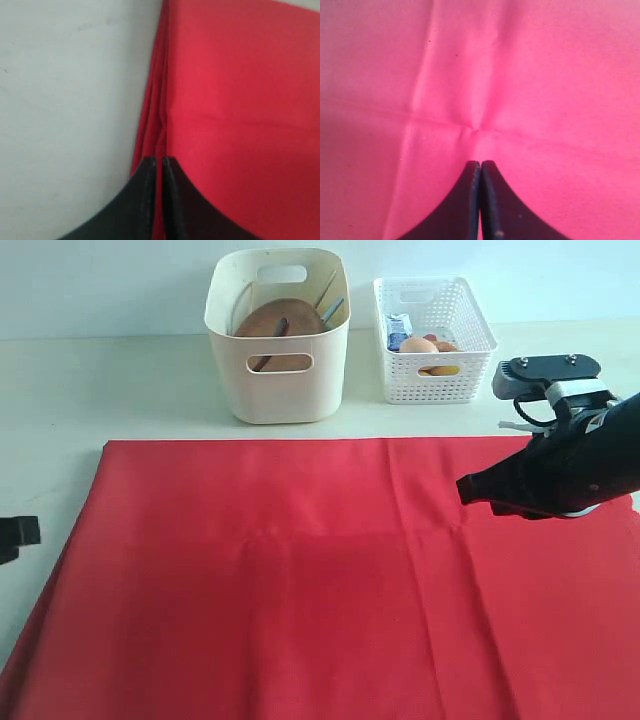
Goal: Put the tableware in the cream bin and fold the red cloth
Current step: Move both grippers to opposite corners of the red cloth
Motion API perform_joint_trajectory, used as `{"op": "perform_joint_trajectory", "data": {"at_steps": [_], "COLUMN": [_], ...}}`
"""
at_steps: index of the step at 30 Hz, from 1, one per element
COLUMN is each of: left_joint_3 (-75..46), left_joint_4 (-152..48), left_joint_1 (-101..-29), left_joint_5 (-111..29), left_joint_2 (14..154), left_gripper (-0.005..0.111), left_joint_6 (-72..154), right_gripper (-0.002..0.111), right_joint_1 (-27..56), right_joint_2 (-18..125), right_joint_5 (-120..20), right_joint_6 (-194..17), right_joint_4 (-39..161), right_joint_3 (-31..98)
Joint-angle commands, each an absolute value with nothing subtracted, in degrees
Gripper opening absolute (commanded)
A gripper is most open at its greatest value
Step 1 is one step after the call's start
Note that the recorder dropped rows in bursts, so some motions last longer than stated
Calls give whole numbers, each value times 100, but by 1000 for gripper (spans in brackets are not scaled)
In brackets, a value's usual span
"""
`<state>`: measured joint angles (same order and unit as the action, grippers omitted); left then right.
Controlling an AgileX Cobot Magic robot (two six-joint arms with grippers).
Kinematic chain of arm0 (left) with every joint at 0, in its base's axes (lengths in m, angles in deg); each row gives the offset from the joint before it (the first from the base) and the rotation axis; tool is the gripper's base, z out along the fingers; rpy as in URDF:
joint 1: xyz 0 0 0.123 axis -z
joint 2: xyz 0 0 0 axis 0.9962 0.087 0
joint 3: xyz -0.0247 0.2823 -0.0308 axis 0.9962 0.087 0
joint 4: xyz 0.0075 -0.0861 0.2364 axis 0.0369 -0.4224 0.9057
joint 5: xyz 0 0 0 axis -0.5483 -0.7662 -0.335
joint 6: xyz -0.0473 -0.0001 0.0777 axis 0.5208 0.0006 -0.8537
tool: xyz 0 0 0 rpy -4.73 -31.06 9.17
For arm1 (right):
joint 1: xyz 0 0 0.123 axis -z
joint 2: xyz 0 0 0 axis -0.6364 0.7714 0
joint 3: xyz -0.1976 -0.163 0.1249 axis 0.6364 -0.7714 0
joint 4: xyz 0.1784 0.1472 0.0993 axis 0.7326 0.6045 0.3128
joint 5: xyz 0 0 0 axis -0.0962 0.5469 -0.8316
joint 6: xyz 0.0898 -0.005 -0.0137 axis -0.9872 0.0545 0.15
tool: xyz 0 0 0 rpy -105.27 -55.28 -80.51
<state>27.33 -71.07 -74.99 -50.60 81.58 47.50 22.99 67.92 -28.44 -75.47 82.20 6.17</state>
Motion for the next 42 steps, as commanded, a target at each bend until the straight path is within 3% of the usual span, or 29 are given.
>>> {"op": "perform_joint_trajectory", "data": {"at_steps": [1, 4, 7, 10, 14, 18, 20, 25, 26, 33, 37, 42], "left_joint_3": [2493, 2390, 2382, 2382, 2382, 2382, 2382, 2382, 2382, 2382, 2382, 1789], "left_joint_4": [-7224, -7141, -6978, -6930, -6930, -6930, -6930, -6954, -6954, -6954, -6932, -6742], "left_joint_1": [-7142, -7039, -7039, -7039, -7039, -7013, -7013, -7013, -7013, -7464, -8778, -9097], "left_joint_5": [-4901, -4633, -4227, -3847, -3652, -3623, -3623, -3636, -3636, -3531, -3531, -4902], "left_joint_2": [8950, 9357, 9707, 10060, 10462, 10677, 10688, 10688, 10688, 10688, 10653, 10278], "left_gripper": [30, 56, 72, 79, 79, 67, 53, 4, 0, 0, 0, 0], "left_joint_6": [4649, 4635, 4635, 4635, 4657, 4672, 4672, 4676, 4676, 4618, 4047, 3754], "right_gripper": [0, 0, 0, 0, 0, 0, 0, 0, 0, 0, 0, 0], "right_joint_1": [2334, 2334, 2334, 2334, 2334, 2334, 2334, 2334, 2334, 2334, 2334, 2334], "right_joint_2": [6801, 6801, 6801, 6801, 6801, 6801, 6801, 6801, 6801, 6801, 6801, 7078], "right_joint_5": [-2907, -2907, -2907, -2907, -2918, -2965, -3013, -3078, -3078, -3078, -3068, -3261], "right_joint_6": [-7556, -7556, -7556, -7556, -7556, -7556, -7556, -7556, -7556, -7556, -7556, -7541], "right_joint_4": [8451, 8451, 8451, 8451, 8465, 8465, 8465, 8465, 8465, 8465, 8465, 8373], "right_joint_3": [602, 602, 602, 602, 602, 602, 602, 602, 602, 602, 602, 602]}}
